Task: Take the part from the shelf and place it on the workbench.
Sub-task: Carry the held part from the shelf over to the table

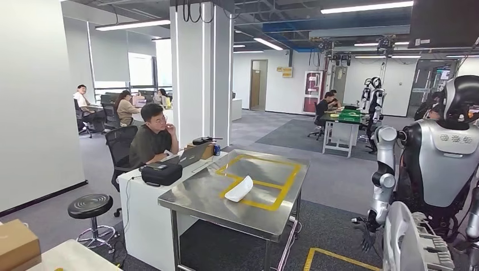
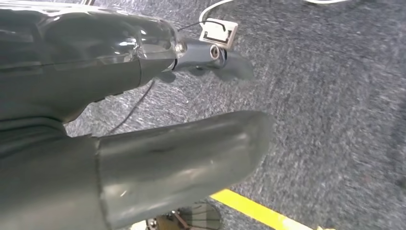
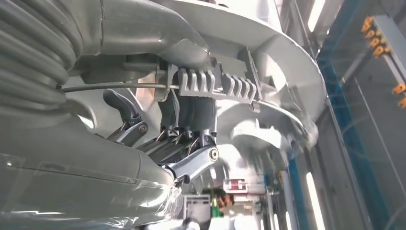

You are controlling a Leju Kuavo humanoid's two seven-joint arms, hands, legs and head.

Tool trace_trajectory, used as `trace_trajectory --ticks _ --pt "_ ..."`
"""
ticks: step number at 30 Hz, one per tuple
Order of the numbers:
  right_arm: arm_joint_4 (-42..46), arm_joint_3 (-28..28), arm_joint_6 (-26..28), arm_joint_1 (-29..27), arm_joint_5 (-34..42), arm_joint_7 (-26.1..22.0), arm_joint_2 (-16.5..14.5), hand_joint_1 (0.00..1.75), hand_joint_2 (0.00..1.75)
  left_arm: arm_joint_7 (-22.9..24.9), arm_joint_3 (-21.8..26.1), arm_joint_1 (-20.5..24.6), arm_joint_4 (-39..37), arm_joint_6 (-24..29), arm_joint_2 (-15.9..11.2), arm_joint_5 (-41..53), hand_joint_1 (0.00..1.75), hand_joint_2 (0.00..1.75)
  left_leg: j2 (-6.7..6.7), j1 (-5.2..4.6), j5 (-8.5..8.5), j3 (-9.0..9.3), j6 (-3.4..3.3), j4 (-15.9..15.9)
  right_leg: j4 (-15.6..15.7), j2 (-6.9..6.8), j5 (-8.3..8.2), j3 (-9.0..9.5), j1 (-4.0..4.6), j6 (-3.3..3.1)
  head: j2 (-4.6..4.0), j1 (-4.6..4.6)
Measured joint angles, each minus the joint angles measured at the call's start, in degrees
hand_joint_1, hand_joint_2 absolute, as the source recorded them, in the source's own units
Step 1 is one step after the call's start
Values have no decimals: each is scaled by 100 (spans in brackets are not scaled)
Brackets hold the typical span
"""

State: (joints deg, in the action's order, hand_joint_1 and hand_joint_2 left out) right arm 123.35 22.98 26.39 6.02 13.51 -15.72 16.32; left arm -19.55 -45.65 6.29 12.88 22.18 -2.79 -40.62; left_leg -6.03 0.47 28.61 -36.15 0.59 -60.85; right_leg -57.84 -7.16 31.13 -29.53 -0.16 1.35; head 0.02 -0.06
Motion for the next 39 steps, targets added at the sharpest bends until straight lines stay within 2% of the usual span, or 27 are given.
trace_trajectory --ticks 1,3,5,7,8,9,10,12,14,15,16,17,18,20,22,23,25,26,27,29,31,32,34,35,37,38,39 --pt "-1 -9 -32 5 54 -2 6 175 175 13 -2 0 -1 0 -4 5 0 0 79 0 -7 -10 -51 4 -11 -10 31 8 -14 28 -1 1" --pt "-4 -21 -88 6 146 -15 11 175 175 26 -5 14 -1 -2 -14 9 0 0 270 5 -35 -20 -119 12 -247 233 248 -73 -54 64 0 -3" --pt "-8 -49 -124 2 219 -50 24 175 175 27 -11 38 1 -11 -20 11 0 0 470 -9 -60 -35 -166 14 -906 576 628 -349 -68 61 -2 2" --pt "-23 -83 -145 -4 283 -90 34 175 175 29 -24 55 2 -22 -22 11 0 0 686 -48 -80 -47 -203 14 -1547 679 837 -665 -44 16 -2 5" --pt "-37 -95 -150 -6 308 -105 37 175 175 32 -32 56 2 -27 -25 11 0 0 795 -72 -90 -50 -219 13 -1619 701 781 -726 -27 -23 -2 6" --pt "-50 -104 -154 -7 324 -115 37 175 175 40 -38 56 2 -30 -27 12 0 0 898 -91 -99 -50 -232 13 -1469 725 616 -689 -6 -72 -2 6" --pt "-59 -111 -156 -7 336 -123 37 175 175 51 -43 54 2 -34 -28 15 0 0 992 -104 -109 -48 -240 14 -1126 787 382 -561 21 -128 -2 7" --pt "-66 -130 -161 -5 343 -143 39 175 175 76 -46 53 2 -38 -25 22 0 0 1152 -101 -142 -58 -229 21 -421 1034 51 -274 61 -230 -2 5" --pt "-66 -143 -167 3 345 -162 46 175 175 92 -48 44 2 -40 -14 26 0 0 1280 -64 -188 -89 -175 41 -131 1177 -29 -149 88 -272 1 8" --pt "-65 -145 -170 8 345 -167 49 175 175 96 -49 36 2 -41 -9 27 0 0 1346 -50 -216 -101 -137 62 -85 1136 -55 -130 100 -279 2 8" --pt "-66 -146 -173 15 345 -168 53 175 175 99 -50 28 1 -41 -7 27 0 0 1350 -49 -227 -110 -112 78 -8 1066 -83 -96 90 -293 3 10" --pt "-68 -145 -175 15 346 -168 51 175 175 102 -51 19 1 -40 -5 28 0 0 1204 -69 -195 -128 -87 62 91 990 -123 -51 77 -302 2 7" --pt "-69 -146 -176 12 347 -168 50 175 175 104 -52 18 0 -40 -5 30 0 0 996 -87 -96 -184 -60 -41 194 908 -169 -10 61 -314 2 4" --pt "-74 -146 -178 0 350 -170 46 175 175 107 -52 22 -1 -39 -5 35 0 0 591 -79 260 -431 8 -573 300 744 -226 25 40 -313 2 -3" --pt "-87 -148 -177 -9 353 -172 44 175 175 109 -53 26 -1 -39 -4 38 0 0 573 -2 522 -696 98 -1189 292 574 -224 12 19 -297 2 -5" --pt "-99 -147 -176 -13 355 -172 42 175 175 110 -54 23 -1 -39 -5 38 0 0 582 33 508 -714 147 -1279 277 487 -211 9 0 -276 2 -4" --pt "-122 -148 -175 -18 356 -172 36 175 175 112 -54 20 -1 -39 -14 38 0 0 479 84 223 -424 243 -840 216 330 -161 8 -46 -202 2 -3" --pt "-128 -149 -176 -18 356 -172 34 175 175 113 -54 22 -1 -40 -17 38 0 0 312 80 96 -207 277 -473 166 263 -122 5 -62 -151 2 -3" --pt "-133 -149 -176 -17 359 -172 33 175 175 113 -54 24 1 -43 -15 40 0 0 148 69 5 -36 267 -174 107 210 -79 0 -65 -97 1 -3" --pt "-142 -147 -185 -20 371 -173 31 175 175 113 -56 25 3 -47 -8 47 0 0 -25 23 -2 79 150 57 36 124 -21 1 -48 -19 0 -2" --pt "-155 -144 -196 -33 384 -178 30 175 175 113 -57 22 2 -48 -8 58 0 0 102 9 -15 48 7 50 31 32 -1 14 -48 27 -1 0" --pt "-159 -143 -199 -45 387 -180 29 175 175 112 -58 22 2 -48 -10 63 0 0 177 11 -26 36 -37 55 5 57 48 8 -62 51 -2 0" --pt "-155 -144 -202 -104 386 -203 29 175 175 105 -66 26 2 -48 -13 77 0 0 347 22 -54 26 -106 66 -316 297 310 -115 -87 86 -1 1" --pt "-150 -145 -202 -145 385 -220 30 175 175 99 -73 27 2 -48 -14 83 0 0 434 20 -63 21 -128 66 -660 471 508 -256 -93 89 -2 2" --pt "-147 -146 -201 -229 384 -252 33 175 175 91 -90 26 2 -48 -14 90 0 0 622 -2 -78 15 -165 65 -1424 650 809 -605 -80 68 -2 5" --pt "-148 -145 -200 -259 384 -257 33 175 175 90 -95 24 2 -48 -15 90 0 0 722 -19 -84 15 -181 64 -1617 684 820 -713 -70 43 -2 6" --pt "-148 -145 -199 -280 384 -260 33 175 175 90 -97 22 2 -48 -17 90 0 0 822 -35 -91 15 -194 64 -1590 706 712 -729 -60 5 -2 7"
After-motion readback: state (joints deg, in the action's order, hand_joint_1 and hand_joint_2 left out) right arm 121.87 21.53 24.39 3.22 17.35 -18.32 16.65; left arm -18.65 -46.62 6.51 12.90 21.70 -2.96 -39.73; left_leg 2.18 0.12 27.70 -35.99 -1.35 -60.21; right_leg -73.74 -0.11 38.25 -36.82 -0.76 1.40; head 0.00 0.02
